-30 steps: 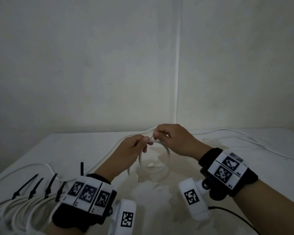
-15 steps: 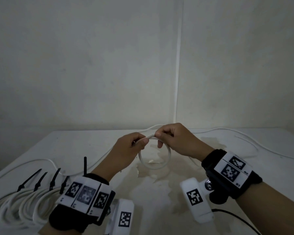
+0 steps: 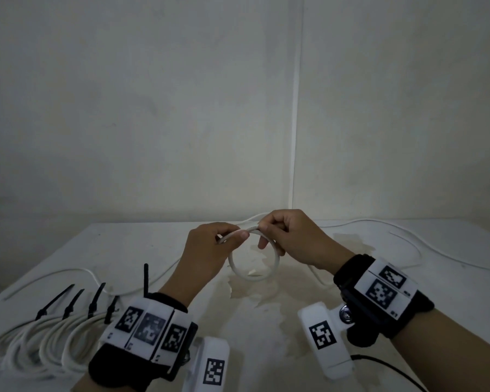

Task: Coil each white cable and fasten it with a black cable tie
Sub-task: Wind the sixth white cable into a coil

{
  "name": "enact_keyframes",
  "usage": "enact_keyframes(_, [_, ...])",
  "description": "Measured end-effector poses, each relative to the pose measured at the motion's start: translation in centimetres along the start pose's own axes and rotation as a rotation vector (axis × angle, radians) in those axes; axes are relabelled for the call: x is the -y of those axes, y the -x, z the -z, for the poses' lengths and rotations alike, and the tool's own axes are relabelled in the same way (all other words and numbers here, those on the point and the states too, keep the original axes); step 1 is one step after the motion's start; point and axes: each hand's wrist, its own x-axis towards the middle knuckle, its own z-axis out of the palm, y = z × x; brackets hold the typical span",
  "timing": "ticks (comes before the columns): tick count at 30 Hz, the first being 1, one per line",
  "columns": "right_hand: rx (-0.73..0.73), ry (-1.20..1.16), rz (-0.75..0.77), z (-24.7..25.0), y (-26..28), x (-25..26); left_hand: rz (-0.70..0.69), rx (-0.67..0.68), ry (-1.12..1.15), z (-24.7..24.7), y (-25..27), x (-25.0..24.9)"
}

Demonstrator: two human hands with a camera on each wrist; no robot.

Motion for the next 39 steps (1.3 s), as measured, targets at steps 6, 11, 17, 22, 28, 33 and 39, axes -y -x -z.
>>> enact_keyframes(6, [-0.082,0.043,0.037,0.5,0.2,0.0,0.187,0.055,0.130,0.7,-0.1,-0.1])
enact_keyframes(11, [-0.135,0.081,0.027,1.5,0.4,-0.5,0.352,0.226,0.332,2.5,0.6,-0.3])
enact_keyframes(17, [-0.193,0.062,0.045,0.8,1.0,-0.9,0.341,0.213,0.498,1.8,1.7,-0.4])
enact_keyframes(22, [-0.199,0.059,0.070,0.5,1.7,-0.7,0.328,0.193,0.639,0.4,2.5,-1.3])
enact_keyframes(28, [-0.179,0.029,0.046,0.6,2.5,-0.4,0.179,0.087,0.353,-0.4,2.8,-1.6])
enact_keyframes(33, [-0.152,-0.026,0.008,0.8,3.0,0.4,0.087,-0.064,0.131,-1.3,2.8,-1.5])
enact_keyframes(39, [-0.090,-0.052,-0.010,0.0,3.6,1.4,-0.182,-0.238,-0.233,-1.1,2.2,-0.1])
